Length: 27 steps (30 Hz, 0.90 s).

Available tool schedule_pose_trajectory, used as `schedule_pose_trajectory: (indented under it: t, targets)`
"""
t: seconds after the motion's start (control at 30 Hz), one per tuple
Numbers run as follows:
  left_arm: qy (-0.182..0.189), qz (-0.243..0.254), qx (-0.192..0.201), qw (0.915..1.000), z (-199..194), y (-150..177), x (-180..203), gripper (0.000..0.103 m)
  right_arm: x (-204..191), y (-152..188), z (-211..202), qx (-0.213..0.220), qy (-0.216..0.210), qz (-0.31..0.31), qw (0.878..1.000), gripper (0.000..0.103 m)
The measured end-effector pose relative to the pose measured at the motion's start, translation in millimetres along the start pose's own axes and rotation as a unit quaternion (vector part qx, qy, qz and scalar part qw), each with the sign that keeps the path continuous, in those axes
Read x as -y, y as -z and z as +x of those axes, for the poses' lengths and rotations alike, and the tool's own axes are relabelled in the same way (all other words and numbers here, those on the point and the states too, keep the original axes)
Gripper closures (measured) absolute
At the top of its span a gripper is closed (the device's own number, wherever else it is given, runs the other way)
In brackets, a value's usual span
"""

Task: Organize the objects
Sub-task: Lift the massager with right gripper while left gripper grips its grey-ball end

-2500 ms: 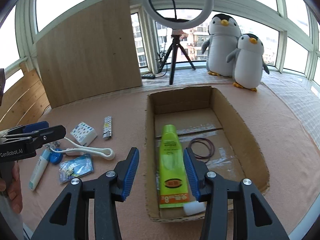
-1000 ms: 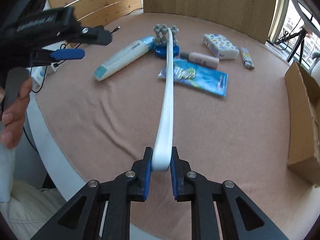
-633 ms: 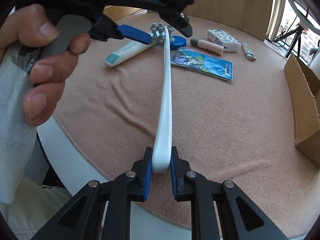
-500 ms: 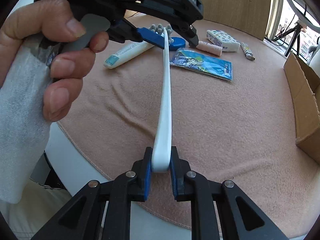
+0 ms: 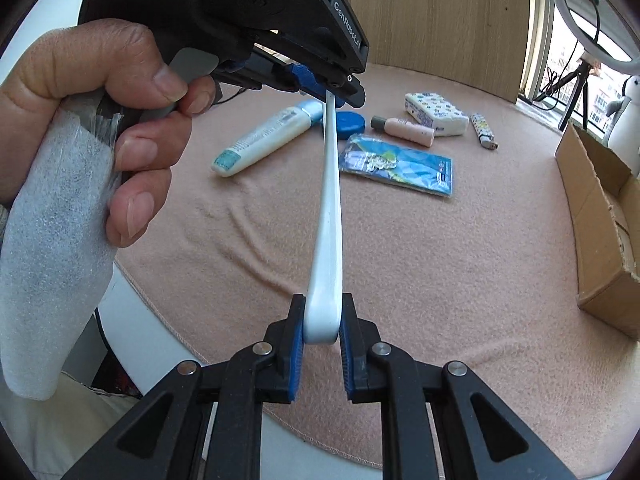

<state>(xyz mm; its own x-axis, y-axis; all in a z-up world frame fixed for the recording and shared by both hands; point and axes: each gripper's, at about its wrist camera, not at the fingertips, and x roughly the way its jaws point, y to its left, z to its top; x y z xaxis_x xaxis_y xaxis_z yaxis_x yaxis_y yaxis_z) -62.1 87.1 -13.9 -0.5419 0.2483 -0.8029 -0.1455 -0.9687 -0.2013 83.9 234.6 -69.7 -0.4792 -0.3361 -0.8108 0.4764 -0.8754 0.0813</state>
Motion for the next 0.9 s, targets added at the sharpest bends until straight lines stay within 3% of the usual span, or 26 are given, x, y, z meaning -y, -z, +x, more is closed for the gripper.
schedule_pose_trajectory:
  t: [0.23, 0.37, 0.9]
  targets:
    - [-0.012, 0.044, 0.081, 0.9957, -69.8, -40.7, 27.1, 0.091, 4.2, -38.6, -37.5, 0.068, 0.017, -0.009, 0.997, 0.089]
    - [-0.014, 0.056, 0.106, 0.9927, -99.1, -48.1, 34.1, 0.091, 4.0, -51.9, -55.3, 0.097, 0.025, -0.013, 0.995, 0.089]
    - [-0.017, 0.067, 0.123, 0.99, -123.0, -40.7, 37.9, 0.091, -5.0, -51.0, -69.9, 0.104, 0.025, -0.019, 0.994, 0.089]
